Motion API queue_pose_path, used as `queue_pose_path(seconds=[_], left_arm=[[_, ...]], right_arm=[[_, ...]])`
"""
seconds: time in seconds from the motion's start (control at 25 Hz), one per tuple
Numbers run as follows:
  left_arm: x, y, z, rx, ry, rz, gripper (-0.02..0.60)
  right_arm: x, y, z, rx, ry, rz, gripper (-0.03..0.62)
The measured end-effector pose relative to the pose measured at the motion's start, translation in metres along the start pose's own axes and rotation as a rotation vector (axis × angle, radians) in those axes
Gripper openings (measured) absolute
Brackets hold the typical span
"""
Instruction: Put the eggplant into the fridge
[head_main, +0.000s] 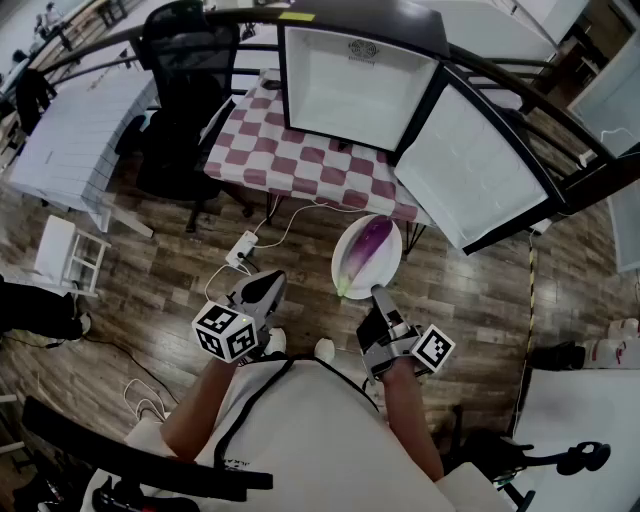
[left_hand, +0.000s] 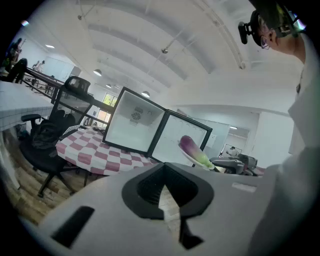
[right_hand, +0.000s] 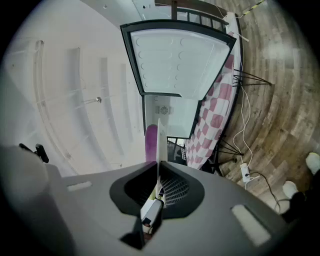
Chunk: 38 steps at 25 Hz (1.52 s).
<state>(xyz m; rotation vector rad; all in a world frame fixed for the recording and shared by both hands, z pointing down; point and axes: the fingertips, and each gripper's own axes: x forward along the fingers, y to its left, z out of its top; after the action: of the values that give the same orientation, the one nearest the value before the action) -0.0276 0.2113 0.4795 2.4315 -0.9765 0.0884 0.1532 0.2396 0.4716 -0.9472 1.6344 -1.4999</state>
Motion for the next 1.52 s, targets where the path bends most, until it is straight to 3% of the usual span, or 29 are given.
queue_pose_path(seconds=[0.6,1.52], left_arm=[[-0.016,0.006,-0.004,0.005,0.006,-0.018,0.005],[-0.037,0.052,0.010,-0.010,-0.006,-0.018,0.005]], right_arm=[[0.000,0.003,-0.023,0.001,-0.010,-0.002,0.028],[0.042,0.014,-0.050,0.002,-0.014,0.044,0.031]])
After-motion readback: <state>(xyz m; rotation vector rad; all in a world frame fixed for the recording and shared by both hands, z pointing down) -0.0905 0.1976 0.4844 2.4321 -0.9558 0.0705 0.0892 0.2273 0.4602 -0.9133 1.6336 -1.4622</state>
